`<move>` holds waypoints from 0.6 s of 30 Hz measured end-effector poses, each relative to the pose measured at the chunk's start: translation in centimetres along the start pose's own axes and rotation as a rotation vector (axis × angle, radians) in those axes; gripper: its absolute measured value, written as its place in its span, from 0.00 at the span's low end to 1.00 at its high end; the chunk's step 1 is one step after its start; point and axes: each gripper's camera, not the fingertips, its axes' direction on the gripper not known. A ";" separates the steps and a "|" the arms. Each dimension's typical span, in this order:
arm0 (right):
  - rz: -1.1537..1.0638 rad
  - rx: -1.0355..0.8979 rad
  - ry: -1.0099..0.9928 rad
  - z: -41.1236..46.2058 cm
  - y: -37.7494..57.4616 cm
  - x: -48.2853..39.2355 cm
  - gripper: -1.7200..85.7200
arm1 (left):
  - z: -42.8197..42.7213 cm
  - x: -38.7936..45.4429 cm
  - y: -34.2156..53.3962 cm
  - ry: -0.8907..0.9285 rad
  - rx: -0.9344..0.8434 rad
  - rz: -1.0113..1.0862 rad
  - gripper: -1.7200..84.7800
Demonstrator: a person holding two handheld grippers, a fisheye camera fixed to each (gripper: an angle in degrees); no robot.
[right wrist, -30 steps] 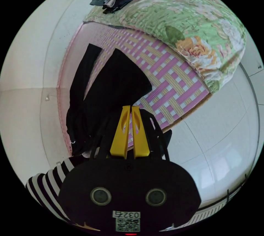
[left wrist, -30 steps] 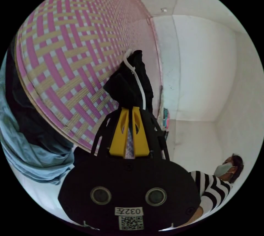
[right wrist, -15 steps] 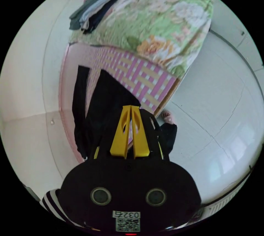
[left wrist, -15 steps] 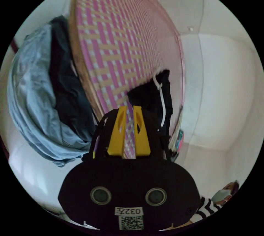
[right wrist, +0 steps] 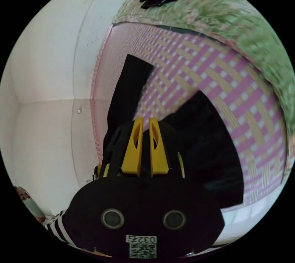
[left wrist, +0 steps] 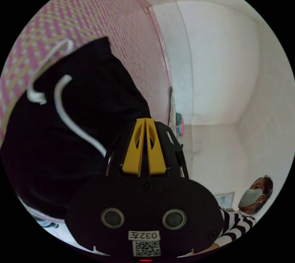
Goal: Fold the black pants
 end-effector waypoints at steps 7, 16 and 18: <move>0.037 -0.045 0.120 4.4 -8.2 -3.3 0.13 | 7.2 6.4 -6.6 -0.317 -0.188 0.051 0.01; -0.022 -0.071 0.114 7.4 -12.9 -6.3 0.02 | 8.8 8.7 -10.4 -0.500 -0.240 0.073 0.01; -0.092 -0.062 0.060 7.1 -13.0 -7.5 0.01 | 8.4 8.6 -10.7 -0.557 -0.210 0.051 0.01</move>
